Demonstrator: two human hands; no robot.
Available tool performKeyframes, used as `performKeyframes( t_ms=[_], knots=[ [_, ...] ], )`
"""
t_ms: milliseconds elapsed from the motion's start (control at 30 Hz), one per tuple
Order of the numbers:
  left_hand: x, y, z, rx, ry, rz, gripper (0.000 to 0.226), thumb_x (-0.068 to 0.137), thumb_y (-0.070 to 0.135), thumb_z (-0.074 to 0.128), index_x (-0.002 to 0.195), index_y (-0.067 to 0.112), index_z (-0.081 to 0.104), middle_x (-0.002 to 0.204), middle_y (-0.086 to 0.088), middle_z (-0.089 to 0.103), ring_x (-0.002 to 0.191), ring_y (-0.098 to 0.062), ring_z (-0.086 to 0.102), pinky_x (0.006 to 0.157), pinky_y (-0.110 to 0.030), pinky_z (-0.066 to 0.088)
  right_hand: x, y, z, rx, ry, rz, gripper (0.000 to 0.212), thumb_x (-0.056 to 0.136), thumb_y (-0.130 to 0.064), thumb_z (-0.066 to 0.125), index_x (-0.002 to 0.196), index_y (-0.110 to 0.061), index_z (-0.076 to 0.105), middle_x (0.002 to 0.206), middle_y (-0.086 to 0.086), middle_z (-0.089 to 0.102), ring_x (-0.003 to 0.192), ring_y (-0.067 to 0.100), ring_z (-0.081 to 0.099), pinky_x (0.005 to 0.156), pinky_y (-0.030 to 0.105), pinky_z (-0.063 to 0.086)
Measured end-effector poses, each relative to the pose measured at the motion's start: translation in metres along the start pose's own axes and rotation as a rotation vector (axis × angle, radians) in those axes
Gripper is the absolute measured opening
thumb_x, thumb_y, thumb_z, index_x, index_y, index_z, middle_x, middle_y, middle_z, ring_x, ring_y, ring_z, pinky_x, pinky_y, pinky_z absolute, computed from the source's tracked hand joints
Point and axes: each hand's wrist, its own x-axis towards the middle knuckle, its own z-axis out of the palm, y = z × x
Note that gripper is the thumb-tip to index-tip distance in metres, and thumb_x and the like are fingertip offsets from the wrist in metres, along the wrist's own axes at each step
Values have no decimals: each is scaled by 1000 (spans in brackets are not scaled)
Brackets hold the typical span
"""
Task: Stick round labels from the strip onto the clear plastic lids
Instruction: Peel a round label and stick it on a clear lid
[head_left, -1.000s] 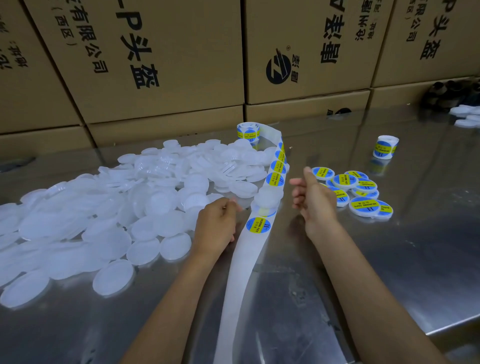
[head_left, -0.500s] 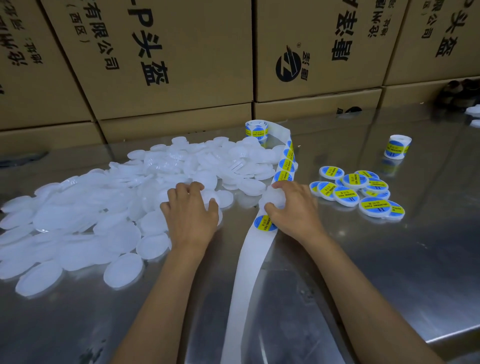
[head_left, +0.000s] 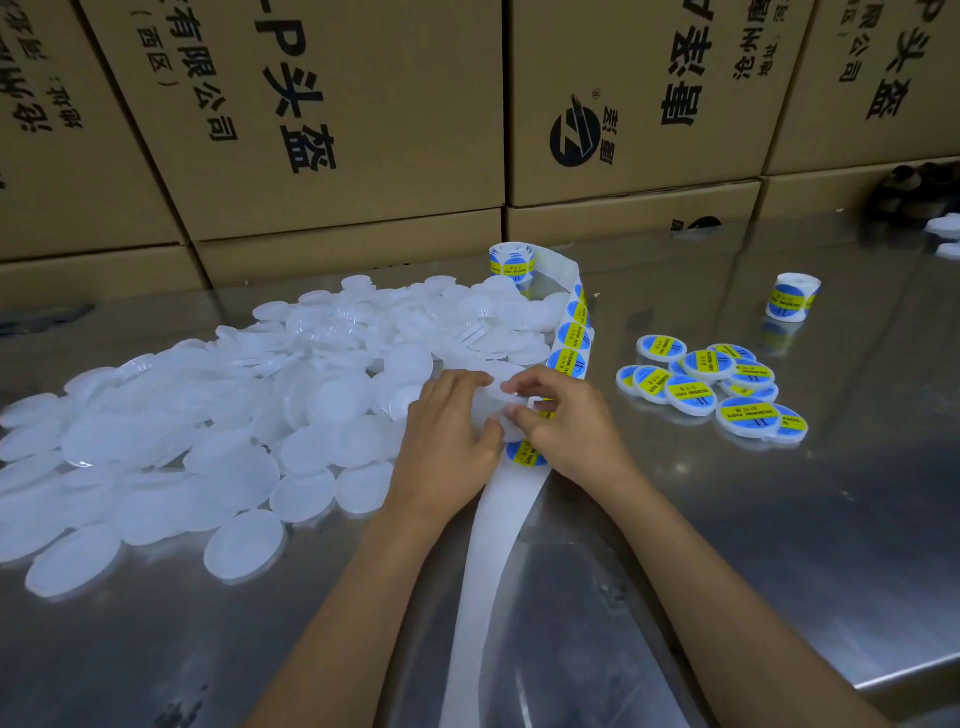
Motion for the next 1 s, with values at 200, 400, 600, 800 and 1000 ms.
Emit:
performKeyframes(
  t_ms=[200, 400, 600, 800, 1000],
  knots=[
    [-1, 3, 8, -59, -97, -34, 85, 87, 40, 73, 156, 23, 26, 151, 2, 45, 135, -17, 43, 113, -35, 32, 0, -9, 0, 419, 45, 212, 9, 91, -4, 65, 86, -12, 65, 81, 4, 68, 75, 21, 64, 77, 42, 56],
    [2, -10, 9, 96, -100, -37, 73, 92, 38, 67, 153, 27, 28, 146, 2, 53, 131, -21, 49, 119, -37, 16, 1, -6, -9, 633, 66, 281, 10, 86, 2, 63, 92, -5, 68, 88, 5, 70, 80, 19, 66, 84, 35, 57],
    [5, -15, 2, 244, 89, -88, 60, 88, 30, 71, 143, 21, 49, 144, -2, 51, 134, -23, 41, 115, -39, 20, 4, -2, -12, 639, 86, 273, 17, 87, -1, 65, 88, -15, 74, 98, -2, 70, 91, 15, 62, 91, 41, 53],
    [6, -24, -10, 409, 199, -292, 84, 88, 42, 71, 156, 15, 29, 151, -8, 41, 141, -26, 31, 115, -42, 14, 4, -2, -16, 614, 97, 286, 31, 87, -2, 58, 81, -26, 76, 89, -2, 63, 70, 11, 50, 69, 27, 45],
    [8, -12, -15, 120, 285, -173, 65, 95, 41, 64, 150, 14, 41, 149, -7, 44, 140, -23, 30, 112, -34, 25, 4, -8, -16, 629, 65, 285, 37, 89, 3, 46, 85, -21, 73, 106, 9, 69, 78, 17, 60, 70, 28, 49]
  ],
)
